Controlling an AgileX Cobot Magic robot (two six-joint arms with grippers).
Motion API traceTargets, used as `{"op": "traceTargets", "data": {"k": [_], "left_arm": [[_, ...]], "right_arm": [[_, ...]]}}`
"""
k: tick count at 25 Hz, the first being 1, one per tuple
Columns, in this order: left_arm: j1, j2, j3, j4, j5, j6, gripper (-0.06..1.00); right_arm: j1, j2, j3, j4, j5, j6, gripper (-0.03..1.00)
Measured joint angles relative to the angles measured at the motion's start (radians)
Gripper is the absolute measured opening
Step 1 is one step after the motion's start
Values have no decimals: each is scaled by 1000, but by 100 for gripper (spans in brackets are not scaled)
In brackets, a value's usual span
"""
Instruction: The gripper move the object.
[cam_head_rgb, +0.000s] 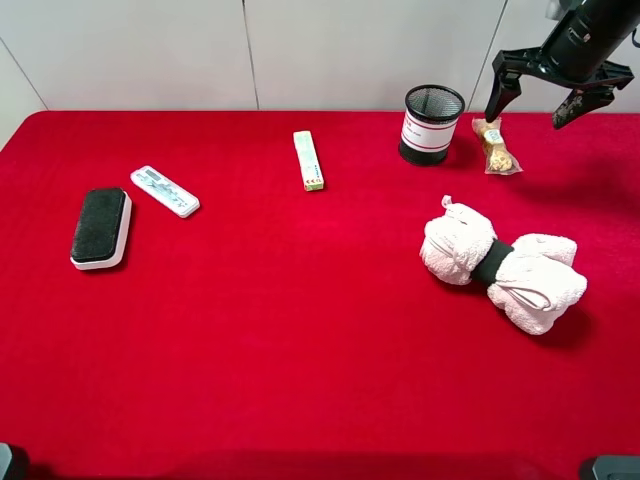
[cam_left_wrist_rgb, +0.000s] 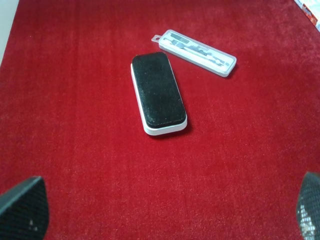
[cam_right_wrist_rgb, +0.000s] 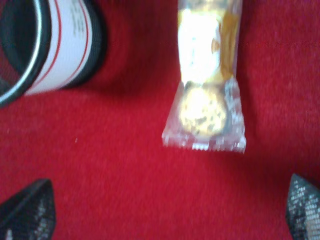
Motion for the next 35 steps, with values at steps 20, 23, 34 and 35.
{"op": "traceTargets", "data": {"k": [20,23,34,35], "left_arm": [[0,0,0,0,0,0,98],[0,0,0,0,0,0,98],[0,0,0,0,0,0,98],[0,0,0,0,0,0,98]], "right_arm": [[0,-342,32,8,185,26,69],[0,-415,73,8,187,26,69],[0,-712,255,16,189,26,69],[0,-754,276,19,189,26,69]]}}
